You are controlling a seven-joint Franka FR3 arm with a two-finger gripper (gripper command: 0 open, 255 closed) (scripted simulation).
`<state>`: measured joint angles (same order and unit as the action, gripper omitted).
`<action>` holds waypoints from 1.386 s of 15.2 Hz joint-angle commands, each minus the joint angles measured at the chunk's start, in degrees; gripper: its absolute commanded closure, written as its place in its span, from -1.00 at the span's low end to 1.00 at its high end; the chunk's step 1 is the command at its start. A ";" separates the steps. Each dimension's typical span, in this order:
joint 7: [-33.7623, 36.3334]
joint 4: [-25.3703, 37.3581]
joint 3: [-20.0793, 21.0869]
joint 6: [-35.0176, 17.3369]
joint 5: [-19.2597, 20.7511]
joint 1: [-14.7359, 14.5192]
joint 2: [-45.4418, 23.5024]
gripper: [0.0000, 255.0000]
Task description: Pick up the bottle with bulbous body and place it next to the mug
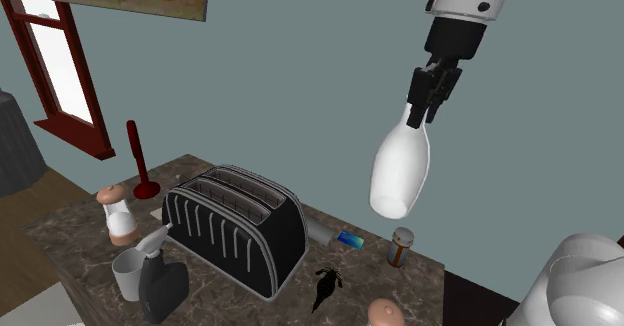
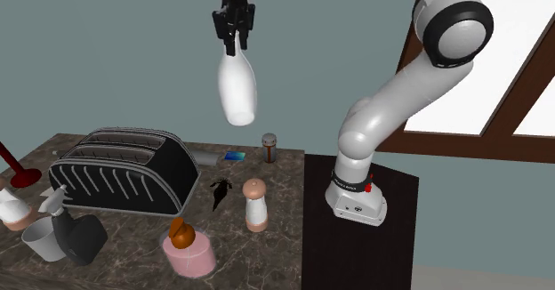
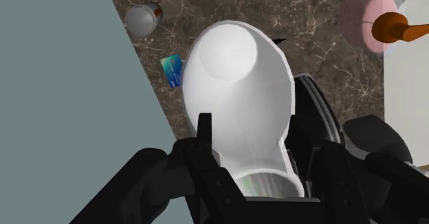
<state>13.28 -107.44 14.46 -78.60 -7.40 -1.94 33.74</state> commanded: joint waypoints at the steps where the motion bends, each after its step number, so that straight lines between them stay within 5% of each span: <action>1: 2.45 0.63 2.46 -2.20 -0.53 -0.09 -2.51 1.00; 12: 16.12 10.46 15.53 -10.58 2.72 -0.43 -20.59 1.00; 21: 29.79 27.15 23.98 -11.92 15.71 -6.08 -42.83 1.00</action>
<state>41.25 -83.34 37.65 -91.00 6.07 -6.81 -5.73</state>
